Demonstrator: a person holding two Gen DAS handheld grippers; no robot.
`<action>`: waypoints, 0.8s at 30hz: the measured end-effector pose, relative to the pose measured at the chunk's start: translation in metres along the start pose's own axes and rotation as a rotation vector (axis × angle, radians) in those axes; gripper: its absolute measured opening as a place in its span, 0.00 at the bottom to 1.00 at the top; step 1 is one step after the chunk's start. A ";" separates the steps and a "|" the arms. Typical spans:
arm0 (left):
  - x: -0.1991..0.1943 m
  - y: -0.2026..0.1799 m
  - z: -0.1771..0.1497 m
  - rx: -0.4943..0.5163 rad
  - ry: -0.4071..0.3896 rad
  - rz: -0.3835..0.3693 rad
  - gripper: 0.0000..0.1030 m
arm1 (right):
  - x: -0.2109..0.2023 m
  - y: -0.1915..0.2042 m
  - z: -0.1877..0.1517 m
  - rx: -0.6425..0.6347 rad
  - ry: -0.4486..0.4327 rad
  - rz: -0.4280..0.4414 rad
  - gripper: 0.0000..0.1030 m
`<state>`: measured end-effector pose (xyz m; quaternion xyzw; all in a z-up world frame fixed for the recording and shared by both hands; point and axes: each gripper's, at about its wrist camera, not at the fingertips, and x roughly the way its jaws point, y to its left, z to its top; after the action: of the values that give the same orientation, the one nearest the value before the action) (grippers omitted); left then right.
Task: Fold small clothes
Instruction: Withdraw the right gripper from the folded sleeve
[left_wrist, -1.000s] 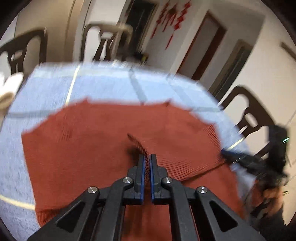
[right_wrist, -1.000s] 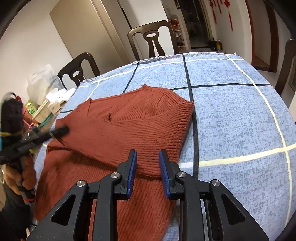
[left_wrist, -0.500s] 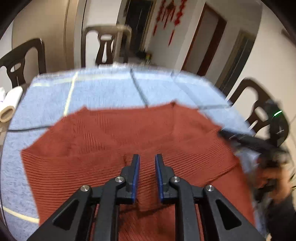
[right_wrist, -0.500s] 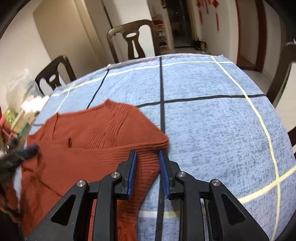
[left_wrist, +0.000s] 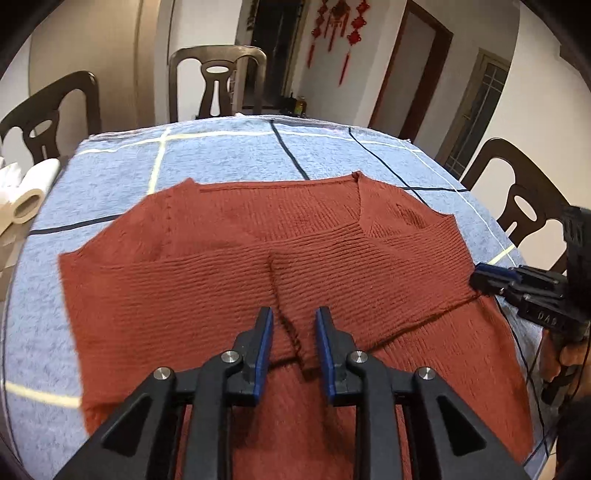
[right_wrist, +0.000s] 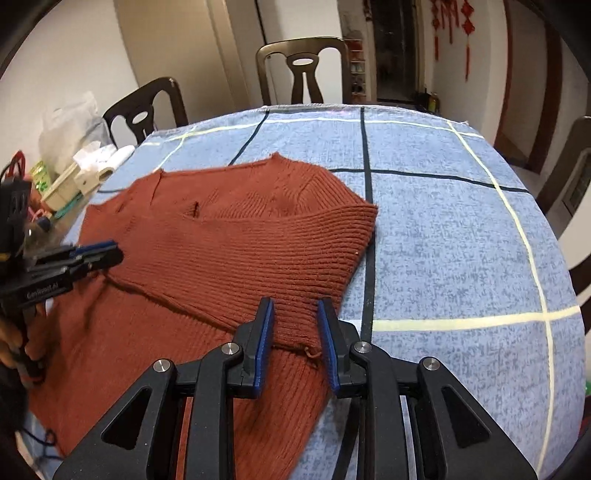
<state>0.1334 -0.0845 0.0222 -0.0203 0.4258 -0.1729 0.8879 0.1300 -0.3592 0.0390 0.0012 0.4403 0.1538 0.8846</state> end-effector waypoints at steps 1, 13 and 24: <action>-0.005 0.001 -0.003 0.002 -0.005 0.013 0.25 | -0.004 0.001 0.000 -0.006 -0.005 -0.001 0.25; -0.058 0.020 -0.042 -0.074 -0.052 0.143 0.36 | -0.042 0.025 -0.019 -0.057 -0.051 0.070 0.43; -0.080 0.025 -0.069 -0.106 -0.073 0.199 0.43 | -0.051 0.036 -0.042 -0.069 -0.021 0.109 0.50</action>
<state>0.0416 -0.0272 0.0332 -0.0312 0.4017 -0.0603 0.9133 0.0587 -0.3445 0.0582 -0.0038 0.4247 0.2171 0.8789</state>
